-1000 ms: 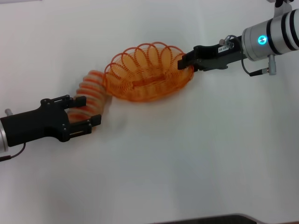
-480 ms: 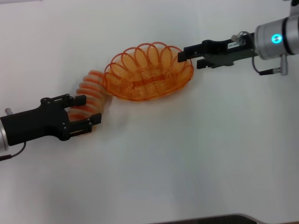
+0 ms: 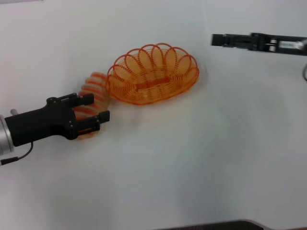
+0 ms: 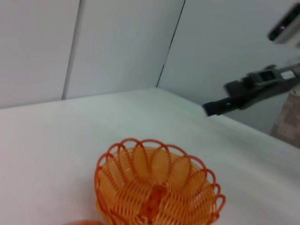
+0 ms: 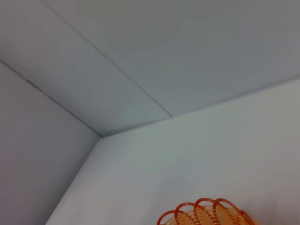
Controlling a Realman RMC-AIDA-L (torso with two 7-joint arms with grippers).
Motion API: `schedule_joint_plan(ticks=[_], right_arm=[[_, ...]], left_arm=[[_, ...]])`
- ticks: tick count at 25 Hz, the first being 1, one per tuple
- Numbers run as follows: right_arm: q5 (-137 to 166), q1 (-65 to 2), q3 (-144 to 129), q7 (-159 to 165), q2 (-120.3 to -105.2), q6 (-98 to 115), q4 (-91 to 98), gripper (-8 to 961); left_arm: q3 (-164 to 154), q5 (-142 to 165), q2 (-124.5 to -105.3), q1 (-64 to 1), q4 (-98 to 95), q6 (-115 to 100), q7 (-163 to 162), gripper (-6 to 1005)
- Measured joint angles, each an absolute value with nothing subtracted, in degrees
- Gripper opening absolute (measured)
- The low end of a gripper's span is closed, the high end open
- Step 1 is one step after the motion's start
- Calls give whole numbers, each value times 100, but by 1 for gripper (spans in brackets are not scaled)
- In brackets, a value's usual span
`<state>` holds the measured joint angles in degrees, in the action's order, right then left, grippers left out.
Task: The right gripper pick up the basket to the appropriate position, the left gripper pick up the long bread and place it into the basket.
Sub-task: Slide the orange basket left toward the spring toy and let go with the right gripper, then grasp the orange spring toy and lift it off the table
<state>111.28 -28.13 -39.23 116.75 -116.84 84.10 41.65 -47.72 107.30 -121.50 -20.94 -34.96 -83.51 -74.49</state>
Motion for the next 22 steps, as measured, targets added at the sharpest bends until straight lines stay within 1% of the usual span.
schedule_joint_plan(ticks=[4, 8, 16, 22], right_arm=[[10971, -2498, -3719, 10582, -11635, 8803, 4166, 804], [10989, -2311, -3690, 9581, -11642, 9108, 4131, 802], [11009, -1820, -3740, 7408, -11772, 9720, 4101, 801], [11153, -1515, -3722, 6297, -11911, 9699, 4083, 805]], left_arm=[[-4511, 10662, -12220, -2076, -3507, -8479, -7428, 718], [-4364, 10640, -12246, -2089, -3506, -8507, -7424, 718], [-4039, 10625, -12252, -2086, -3446, -8576, -7539, 719], [-4011, 10648, -12236, -2039, -3372, -8622, -7639, 720]])
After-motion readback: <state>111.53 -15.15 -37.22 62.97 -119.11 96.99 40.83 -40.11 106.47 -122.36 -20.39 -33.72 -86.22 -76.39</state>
